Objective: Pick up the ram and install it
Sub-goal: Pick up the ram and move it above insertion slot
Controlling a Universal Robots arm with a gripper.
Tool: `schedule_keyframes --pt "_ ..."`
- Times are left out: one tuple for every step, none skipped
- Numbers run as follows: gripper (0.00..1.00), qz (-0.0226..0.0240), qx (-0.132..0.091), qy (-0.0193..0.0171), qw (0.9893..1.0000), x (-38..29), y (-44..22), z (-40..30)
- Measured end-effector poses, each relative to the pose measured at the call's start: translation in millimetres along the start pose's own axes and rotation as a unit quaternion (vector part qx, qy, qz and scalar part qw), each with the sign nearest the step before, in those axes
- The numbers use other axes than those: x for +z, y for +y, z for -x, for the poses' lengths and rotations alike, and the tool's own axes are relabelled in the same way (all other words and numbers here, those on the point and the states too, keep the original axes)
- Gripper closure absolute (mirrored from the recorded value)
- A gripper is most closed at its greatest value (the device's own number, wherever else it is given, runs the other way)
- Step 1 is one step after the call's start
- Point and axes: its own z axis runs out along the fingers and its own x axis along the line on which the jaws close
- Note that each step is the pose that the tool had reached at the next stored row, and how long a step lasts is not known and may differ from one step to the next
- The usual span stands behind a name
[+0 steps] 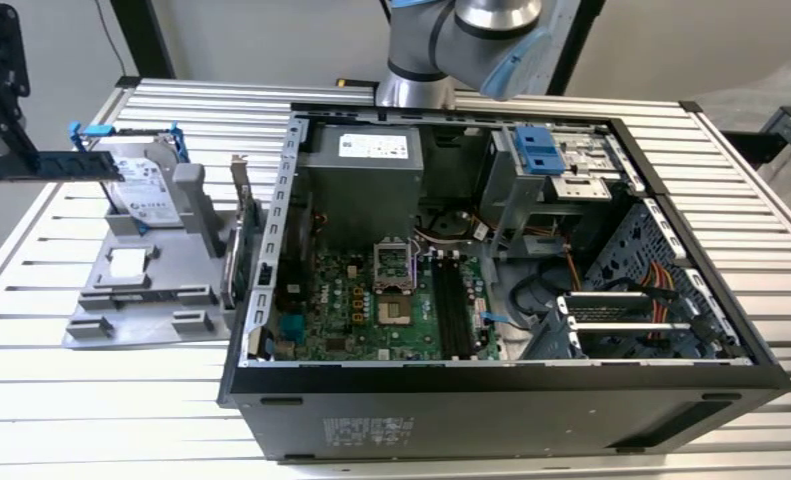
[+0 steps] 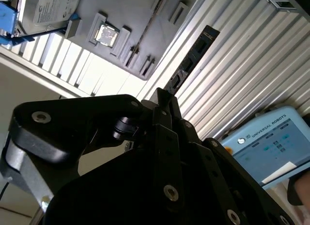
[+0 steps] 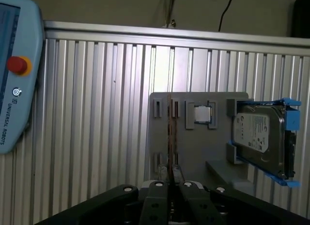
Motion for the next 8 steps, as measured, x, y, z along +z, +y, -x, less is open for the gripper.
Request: schedule_keyframes --pt "1.00 0.0000 0.000 0.0000 1.0000 -0.2 0.0 0.0" --pt "1.00 0.0000 0.000 0.0000 1.0000 -0.2 -0.1 0.0" --pt "1.00 0.0001 0.000 0.0001 1.0000 -0.3 -0.8 0.0" --pt "1.00 0.0001 0.000 0.0001 1.0000 -0.5 -2.2 0.0" --pt "1.00 0.0000 0.000 0.0001 1.0000 -0.4 -4.0 -0.1" --pt "1.00 0.0000 0.000 0.0000 1.0000 -0.4 -5.7 -0.2" --pt "1.00 0.0000 0.000 0.0000 1.0000 -0.4 -7.4 -0.3" --pt "1.00 0.0000 0.000 0.0000 1.0000 -0.5 -8.9 -0.4"
